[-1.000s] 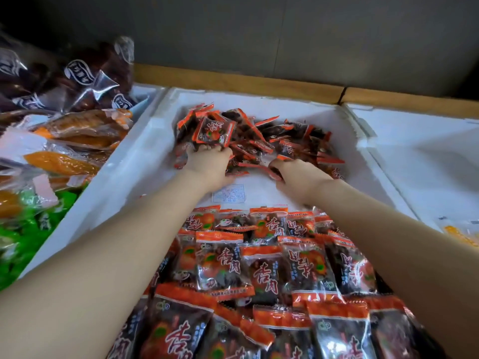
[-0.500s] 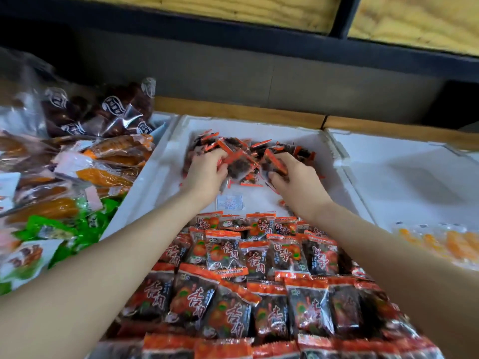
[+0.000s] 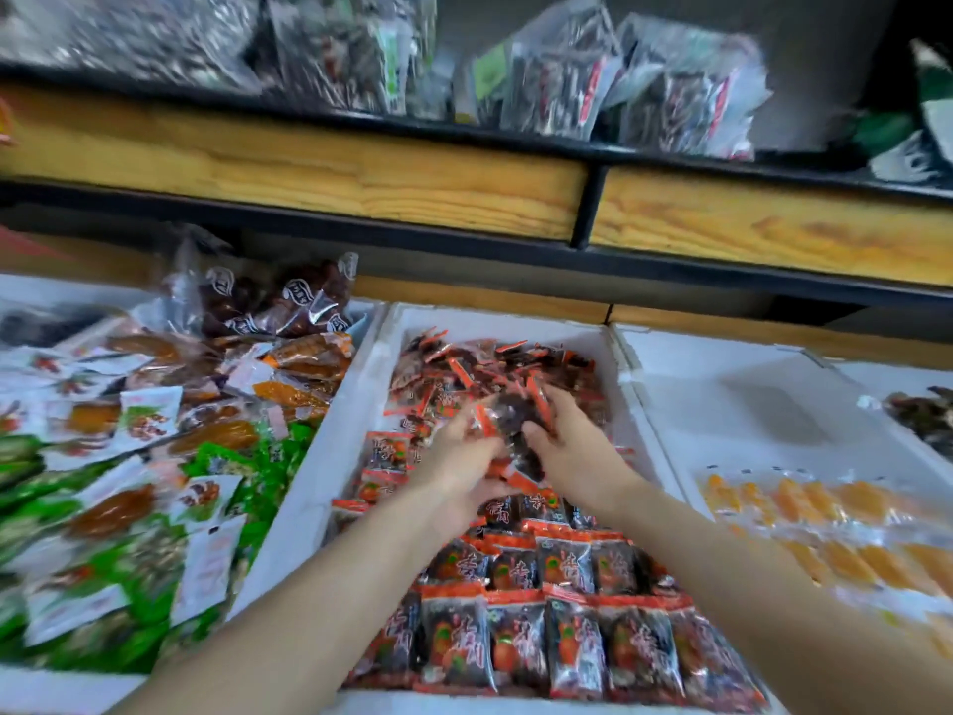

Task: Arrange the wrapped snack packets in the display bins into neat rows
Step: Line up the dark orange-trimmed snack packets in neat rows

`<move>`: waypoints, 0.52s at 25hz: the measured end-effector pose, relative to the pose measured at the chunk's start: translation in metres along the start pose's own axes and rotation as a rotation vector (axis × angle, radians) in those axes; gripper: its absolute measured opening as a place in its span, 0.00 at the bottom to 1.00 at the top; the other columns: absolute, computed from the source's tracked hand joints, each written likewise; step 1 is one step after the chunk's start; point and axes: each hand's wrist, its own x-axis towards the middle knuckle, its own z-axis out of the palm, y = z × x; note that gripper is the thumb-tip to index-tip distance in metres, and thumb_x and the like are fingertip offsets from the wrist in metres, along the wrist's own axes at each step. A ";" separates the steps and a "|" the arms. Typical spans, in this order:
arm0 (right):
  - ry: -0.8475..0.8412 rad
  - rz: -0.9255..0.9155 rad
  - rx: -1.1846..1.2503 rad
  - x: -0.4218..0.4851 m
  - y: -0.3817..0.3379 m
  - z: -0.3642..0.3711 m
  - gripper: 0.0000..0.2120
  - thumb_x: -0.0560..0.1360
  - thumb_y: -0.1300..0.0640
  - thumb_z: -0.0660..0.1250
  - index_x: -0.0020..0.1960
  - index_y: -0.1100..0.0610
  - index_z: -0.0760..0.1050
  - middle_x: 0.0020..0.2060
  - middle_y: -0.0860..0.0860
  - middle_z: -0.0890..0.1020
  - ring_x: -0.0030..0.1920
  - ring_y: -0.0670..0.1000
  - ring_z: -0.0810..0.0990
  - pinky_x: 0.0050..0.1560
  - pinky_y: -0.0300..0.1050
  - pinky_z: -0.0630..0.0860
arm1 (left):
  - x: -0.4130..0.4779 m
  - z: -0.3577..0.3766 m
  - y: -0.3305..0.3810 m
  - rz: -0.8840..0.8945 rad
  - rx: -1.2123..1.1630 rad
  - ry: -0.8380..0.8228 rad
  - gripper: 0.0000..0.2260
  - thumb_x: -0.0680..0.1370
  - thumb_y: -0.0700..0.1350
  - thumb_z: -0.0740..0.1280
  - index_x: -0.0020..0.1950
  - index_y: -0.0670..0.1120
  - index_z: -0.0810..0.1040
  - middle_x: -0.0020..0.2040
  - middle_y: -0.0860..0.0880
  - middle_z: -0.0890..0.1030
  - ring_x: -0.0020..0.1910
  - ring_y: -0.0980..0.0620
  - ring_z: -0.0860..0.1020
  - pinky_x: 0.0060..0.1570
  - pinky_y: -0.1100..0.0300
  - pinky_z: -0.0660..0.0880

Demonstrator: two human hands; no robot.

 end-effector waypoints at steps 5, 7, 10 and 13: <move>-0.166 -0.132 -0.144 -0.052 -0.030 -0.006 0.29 0.81 0.55 0.56 0.77 0.55 0.47 0.76 0.49 0.53 0.76 0.47 0.51 0.73 0.39 0.49 | -0.074 0.002 0.027 -0.123 -0.289 -0.065 0.07 0.77 0.41 0.63 0.50 0.41 0.79 0.40 0.42 0.81 0.32 0.47 0.79 0.34 0.52 0.78; -0.189 -0.189 -0.167 -0.069 -0.043 -0.005 0.28 0.82 0.53 0.55 0.77 0.53 0.45 0.77 0.47 0.49 0.76 0.44 0.47 0.71 0.36 0.46 | -0.097 -0.003 0.036 -0.137 -0.318 -0.075 0.12 0.77 0.50 0.66 0.53 0.42 0.80 0.46 0.42 0.83 0.37 0.45 0.82 0.35 0.51 0.78; -0.210 -0.241 -0.107 -0.087 -0.062 -0.002 0.26 0.82 0.58 0.53 0.77 0.51 0.48 0.76 0.48 0.55 0.73 0.45 0.59 0.67 0.30 0.55 | -0.126 -0.012 0.048 -0.098 -0.262 -0.060 0.10 0.77 0.49 0.66 0.53 0.44 0.80 0.45 0.44 0.83 0.40 0.46 0.82 0.36 0.50 0.78; -0.209 -0.259 0.000 -0.101 -0.080 0.003 0.26 0.81 0.61 0.54 0.76 0.48 0.51 0.69 0.47 0.67 0.60 0.41 0.72 0.56 0.30 0.66 | -0.151 -0.022 0.058 -0.064 -0.283 -0.053 0.08 0.78 0.45 0.65 0.53 0.43 0.78 0.45 0.42 0.82 0.38 0.45 0.81 0.35 0.51 0.79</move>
